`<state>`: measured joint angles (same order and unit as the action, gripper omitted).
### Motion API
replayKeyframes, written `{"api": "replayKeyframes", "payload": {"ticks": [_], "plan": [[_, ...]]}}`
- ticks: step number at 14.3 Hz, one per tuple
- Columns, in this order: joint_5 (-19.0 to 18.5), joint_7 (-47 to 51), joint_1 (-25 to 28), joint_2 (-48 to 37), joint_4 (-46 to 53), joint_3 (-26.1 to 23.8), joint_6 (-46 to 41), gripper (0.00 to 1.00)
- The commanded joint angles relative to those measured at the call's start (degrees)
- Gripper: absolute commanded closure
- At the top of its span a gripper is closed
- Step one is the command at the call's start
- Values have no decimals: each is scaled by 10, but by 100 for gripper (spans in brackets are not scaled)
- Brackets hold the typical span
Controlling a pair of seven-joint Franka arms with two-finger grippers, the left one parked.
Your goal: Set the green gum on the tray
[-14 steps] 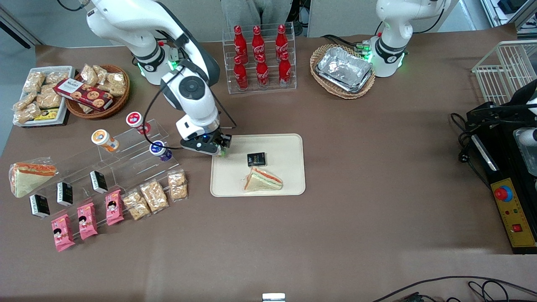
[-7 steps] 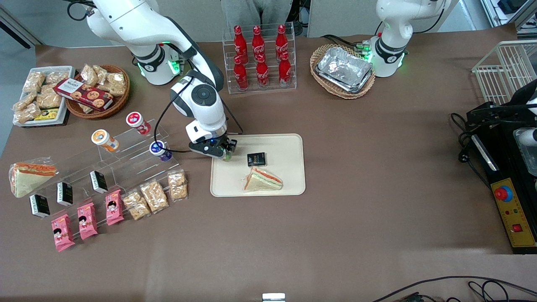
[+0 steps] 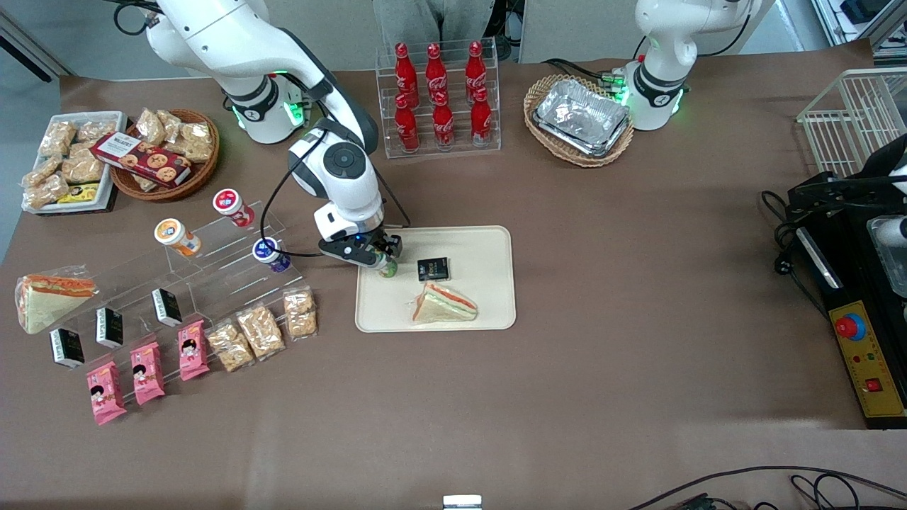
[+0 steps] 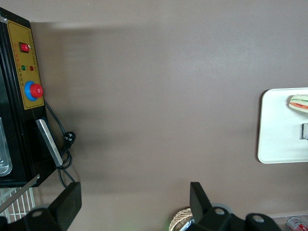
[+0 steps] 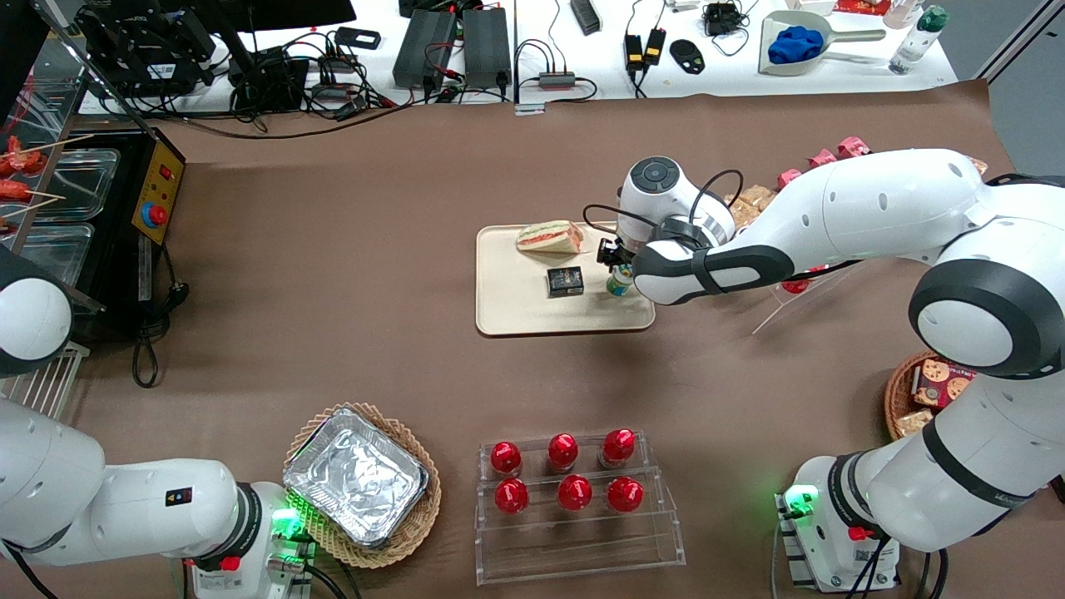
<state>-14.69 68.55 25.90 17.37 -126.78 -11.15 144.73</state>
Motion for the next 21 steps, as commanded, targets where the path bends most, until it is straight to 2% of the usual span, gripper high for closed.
{"api": "replayKeyframes", "payload": {"ticks": [1,9,12,13,16,17,21], "plan": [[-18,22,6,7,5,3,12,1],[-10,12,-4,-26,10,3,-7,0],[1,-9,-3,-58,49,1,-107,0],[22,-37,-3,-72,66,2,-143,0],[136,-196,-15,-118,145,22,-276,0],[151,-240,-27,-128,184,29,-332,0],[163,-349,-75,-129,349,30,-526,0]]}}
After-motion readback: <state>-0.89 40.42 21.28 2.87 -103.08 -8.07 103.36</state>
